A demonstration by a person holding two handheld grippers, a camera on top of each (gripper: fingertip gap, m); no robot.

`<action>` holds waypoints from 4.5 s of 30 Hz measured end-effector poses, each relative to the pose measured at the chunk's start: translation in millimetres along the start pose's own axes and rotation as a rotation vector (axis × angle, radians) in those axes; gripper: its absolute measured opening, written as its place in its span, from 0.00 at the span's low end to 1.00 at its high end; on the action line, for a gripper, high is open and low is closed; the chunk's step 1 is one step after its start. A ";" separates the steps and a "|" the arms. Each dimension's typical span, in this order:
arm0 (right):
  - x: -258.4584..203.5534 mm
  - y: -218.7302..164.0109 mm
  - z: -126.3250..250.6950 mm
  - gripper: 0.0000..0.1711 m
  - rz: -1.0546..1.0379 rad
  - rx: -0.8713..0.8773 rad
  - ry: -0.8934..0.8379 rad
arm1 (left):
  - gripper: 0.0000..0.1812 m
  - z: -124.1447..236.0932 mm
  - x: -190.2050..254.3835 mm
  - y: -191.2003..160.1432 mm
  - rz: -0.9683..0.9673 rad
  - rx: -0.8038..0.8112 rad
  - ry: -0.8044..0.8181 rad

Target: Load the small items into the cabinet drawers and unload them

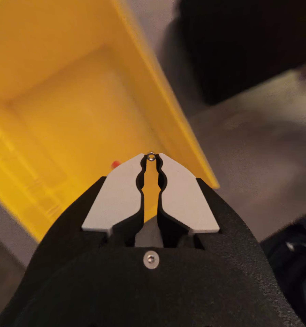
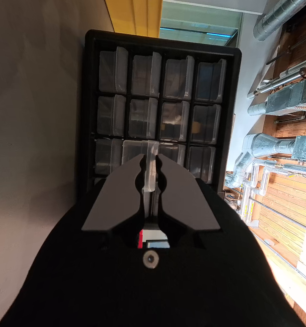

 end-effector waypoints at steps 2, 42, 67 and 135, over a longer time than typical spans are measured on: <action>0.7 1.3 1.8 0.06 0.005 0.010 0.000 | 0.05 14.9 47.3 -2.2 -0.175 0.041 -0.133; 6.4 13.9 17.5 0.06 0.011 0.084 0.030 | 0.11 -133.4 282.9 41.0 -0.998 -0.299 0.246; -12.1 -17.6 -48.4 0.10 -0.042 -0.083 0.008 | 0.12 33.8 91.9 -3.4 -0.325 0.141 0.266; -5.9 106.4 -28.1 0.07 -0.002 0.163 0.079 | 0.07 -61.3 -70.7 -35.9 0.369 -0.326 0.255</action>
Point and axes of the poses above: each gripper's, where its closed fingertips meet, z back along the fingers, y out of its top, x = y × z across the jaws, the point moved 6 cm from there along z, back along the fingers, and after that the axes turned 13 degrees about z, right-handed, at the moved point
